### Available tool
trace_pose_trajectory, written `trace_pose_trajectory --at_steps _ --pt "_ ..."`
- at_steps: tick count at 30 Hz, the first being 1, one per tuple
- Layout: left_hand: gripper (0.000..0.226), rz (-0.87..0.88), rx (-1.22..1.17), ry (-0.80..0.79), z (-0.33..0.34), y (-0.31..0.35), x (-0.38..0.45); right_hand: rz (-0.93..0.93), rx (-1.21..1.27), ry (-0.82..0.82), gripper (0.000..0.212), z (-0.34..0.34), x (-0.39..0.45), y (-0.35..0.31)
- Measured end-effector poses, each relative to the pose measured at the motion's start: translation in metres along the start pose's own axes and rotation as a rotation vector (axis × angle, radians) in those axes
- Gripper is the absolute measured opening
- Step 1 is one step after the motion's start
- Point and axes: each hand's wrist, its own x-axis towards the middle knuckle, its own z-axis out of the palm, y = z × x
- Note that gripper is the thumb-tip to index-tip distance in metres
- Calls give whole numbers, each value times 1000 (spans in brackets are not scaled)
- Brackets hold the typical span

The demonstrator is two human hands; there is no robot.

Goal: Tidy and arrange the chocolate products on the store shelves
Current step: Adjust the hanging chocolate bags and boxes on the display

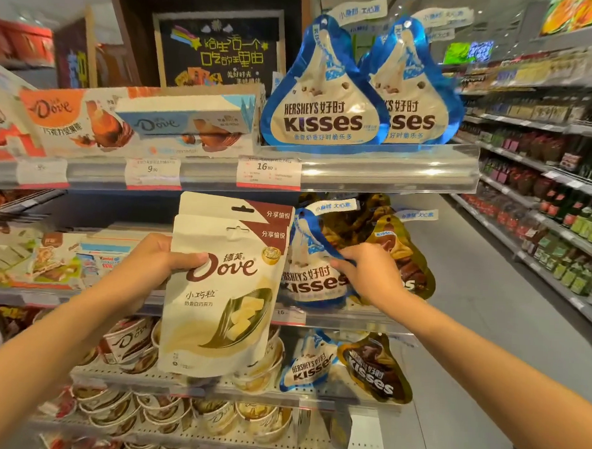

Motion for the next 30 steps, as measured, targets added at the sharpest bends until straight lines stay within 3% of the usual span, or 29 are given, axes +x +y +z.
trace_pose_trajectory --at_steps 7,16,30 --pt "4 7 6 -47 -14 15 6 -174 221 221 17 -98 1 -6" --pt "11 8 1 -38 -3 28 15 -115 489 555 22 -174 75 -40" --pt "11 28 17 -33 5 22 14 -82 396 399 33 -142 120 -58"
